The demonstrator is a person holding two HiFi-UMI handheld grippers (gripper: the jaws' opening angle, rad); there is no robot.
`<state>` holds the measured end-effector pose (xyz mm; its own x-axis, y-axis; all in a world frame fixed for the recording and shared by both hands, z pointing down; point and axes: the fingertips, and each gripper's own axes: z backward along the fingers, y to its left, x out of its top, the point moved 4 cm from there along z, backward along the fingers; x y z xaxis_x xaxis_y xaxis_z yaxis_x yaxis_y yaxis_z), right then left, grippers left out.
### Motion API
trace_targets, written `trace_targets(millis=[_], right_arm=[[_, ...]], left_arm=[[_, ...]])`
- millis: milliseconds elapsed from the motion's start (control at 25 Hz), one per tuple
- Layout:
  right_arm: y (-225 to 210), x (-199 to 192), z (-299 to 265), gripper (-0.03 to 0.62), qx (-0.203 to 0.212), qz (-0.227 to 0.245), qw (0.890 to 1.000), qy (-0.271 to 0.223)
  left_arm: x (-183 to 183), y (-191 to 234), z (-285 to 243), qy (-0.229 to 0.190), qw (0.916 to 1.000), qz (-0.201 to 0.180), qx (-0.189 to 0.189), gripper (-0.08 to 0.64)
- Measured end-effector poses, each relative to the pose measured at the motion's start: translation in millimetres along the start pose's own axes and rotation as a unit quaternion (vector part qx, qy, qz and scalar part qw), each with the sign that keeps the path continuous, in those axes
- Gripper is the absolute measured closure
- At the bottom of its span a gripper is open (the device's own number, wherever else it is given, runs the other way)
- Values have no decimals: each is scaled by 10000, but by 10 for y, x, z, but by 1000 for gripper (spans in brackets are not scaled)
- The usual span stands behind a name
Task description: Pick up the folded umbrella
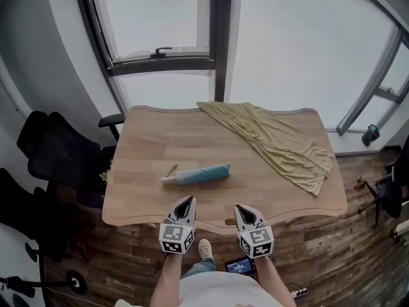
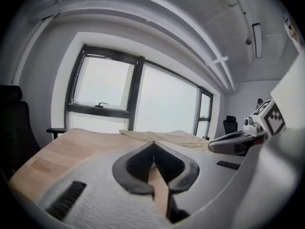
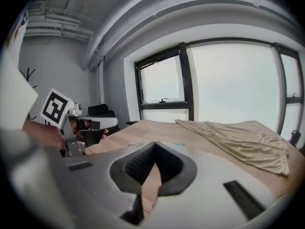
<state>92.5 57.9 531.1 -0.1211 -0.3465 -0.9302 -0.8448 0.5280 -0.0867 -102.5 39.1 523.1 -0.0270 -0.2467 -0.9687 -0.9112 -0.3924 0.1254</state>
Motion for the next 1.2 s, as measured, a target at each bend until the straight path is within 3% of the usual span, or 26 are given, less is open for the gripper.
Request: trace_targets(millis=[240, 440, 960, 1200], right_arm=[[-207, 217, -704, 583, -120, -62, 9999, 80], [-262, 351, -1067, 583, -225, 221, 9994, 157], [-551, 434, -1258, 583, -714, 104, 9974, 67], [-620, 388, -1297, 583, -733, 64, 9972, 89]], left_arm=[[164, 413, -588, -21, 9995, -133, -290, 540], [209, 697, -986, 46, 9992, -168, -356, 540], [289, 859, -1356, 100, 9984, -340, -442, 540], [307, 870, -1420, 47, 9987, -379, -333, 540]])
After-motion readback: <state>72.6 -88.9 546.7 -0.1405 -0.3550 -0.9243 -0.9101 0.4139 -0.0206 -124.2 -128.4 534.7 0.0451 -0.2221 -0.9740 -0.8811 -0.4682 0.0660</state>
